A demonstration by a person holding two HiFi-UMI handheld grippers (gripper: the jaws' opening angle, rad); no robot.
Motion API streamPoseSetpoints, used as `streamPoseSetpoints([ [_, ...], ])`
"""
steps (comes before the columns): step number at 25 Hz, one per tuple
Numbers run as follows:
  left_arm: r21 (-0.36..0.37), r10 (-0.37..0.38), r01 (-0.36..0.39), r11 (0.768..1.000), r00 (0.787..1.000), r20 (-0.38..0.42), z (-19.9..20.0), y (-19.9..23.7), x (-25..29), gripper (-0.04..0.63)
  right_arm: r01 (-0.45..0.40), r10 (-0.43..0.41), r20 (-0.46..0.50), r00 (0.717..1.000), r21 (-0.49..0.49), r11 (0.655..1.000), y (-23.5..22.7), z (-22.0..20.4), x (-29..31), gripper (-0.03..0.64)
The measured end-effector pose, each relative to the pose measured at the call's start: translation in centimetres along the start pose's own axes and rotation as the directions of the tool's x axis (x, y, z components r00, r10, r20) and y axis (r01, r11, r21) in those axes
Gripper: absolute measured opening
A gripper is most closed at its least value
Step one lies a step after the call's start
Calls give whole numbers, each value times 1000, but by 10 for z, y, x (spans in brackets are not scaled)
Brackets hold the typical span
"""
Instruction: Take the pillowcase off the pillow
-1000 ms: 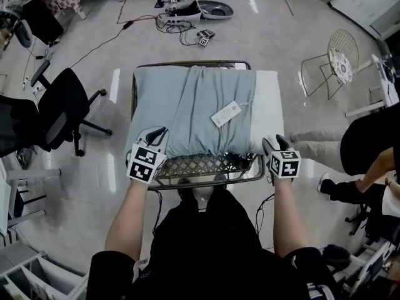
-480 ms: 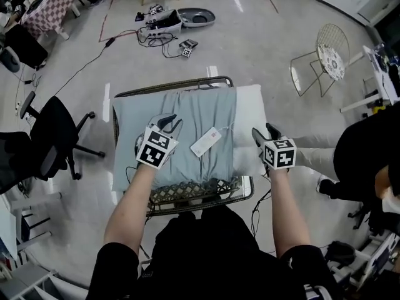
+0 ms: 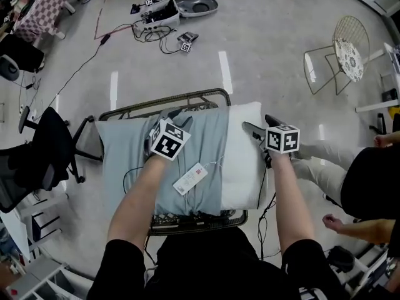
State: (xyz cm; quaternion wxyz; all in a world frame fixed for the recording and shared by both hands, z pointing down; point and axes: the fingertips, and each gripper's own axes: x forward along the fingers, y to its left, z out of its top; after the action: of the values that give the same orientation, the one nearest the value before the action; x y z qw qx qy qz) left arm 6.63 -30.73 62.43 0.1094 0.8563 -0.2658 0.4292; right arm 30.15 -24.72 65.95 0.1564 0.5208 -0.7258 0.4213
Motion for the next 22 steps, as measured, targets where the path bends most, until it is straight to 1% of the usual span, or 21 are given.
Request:
streamPoseSetpoints([
  [1,-9,-4,4,1000,1000,-26,-4,2,9,150,-51,51,-14,999,41,998,-1,-3,10,487],
  [2,-19,-13,12,1000,999,-52,-10,3,17,155,-112,114,-22,993,90,990,1,-7,17,489],
  [4,-42,-32,29,999,996,-85,-19,4,27,156,-236,242,-11,970,176,956,10,-11,26,486],
  [5,-45,-38,34,998,995,-95,-21,4,30,155,-288,293,1,956,190,939,16,-11,26,469],
  [6,-34,-37,34,999,994,-107,-22,4,32,149,-331,335,10,942,180,926,23,-9,25,416],
  [7,-4,-24,24,1000,992,-124,-24,5,33,119,-366,368,18,930,156,917,31,-6,22,342],
  [8,44,4,3,999,990,-142,-26,7,33,47,-397,397,29,917,127,909,39,-2,18,270],
  [9,95,37,-23,995,987,-155,-28,8,32,14,-423,421,44,906,102,900,47,2,11,214],
  [10,132,67,-45,990,985,-161,-29,10,29,11,-444,441,60,896,81,892,54,6,4,177],
  [11,149,89,-65,987,983,-161,-30,12,25,9,-460,456,75,887,64,885,59,10,-5,161],
  [13,158,136,-110,981,977,-165,-31,21,11,8,-485,479,103,872,42,874,67,15,-23,145],
  [15,165,188,-158,974,965,-184,-40,38,-9,8,-505,498,129,858,29,863,71,17,-44,137],
  [17,140,206,-180,974,957,-206,-57,56,-32,8,-520,512,155,845,15,854,74,17,-65,131],
  [19,104,206,-188,977,955,-211,-73,70,-58,8,-531,523,181,833,-3,847,82,20,-87,127],
  [20,96,210,-194,976,956,-206,-77,74,-72,8,-532,524,195,829,-10,847,87,22,-98,127],
  [22,107,230,-213,971,954,-192,-85,78,-99,8,-526,515,223,828,-11,850,96,24,-114,128],
])
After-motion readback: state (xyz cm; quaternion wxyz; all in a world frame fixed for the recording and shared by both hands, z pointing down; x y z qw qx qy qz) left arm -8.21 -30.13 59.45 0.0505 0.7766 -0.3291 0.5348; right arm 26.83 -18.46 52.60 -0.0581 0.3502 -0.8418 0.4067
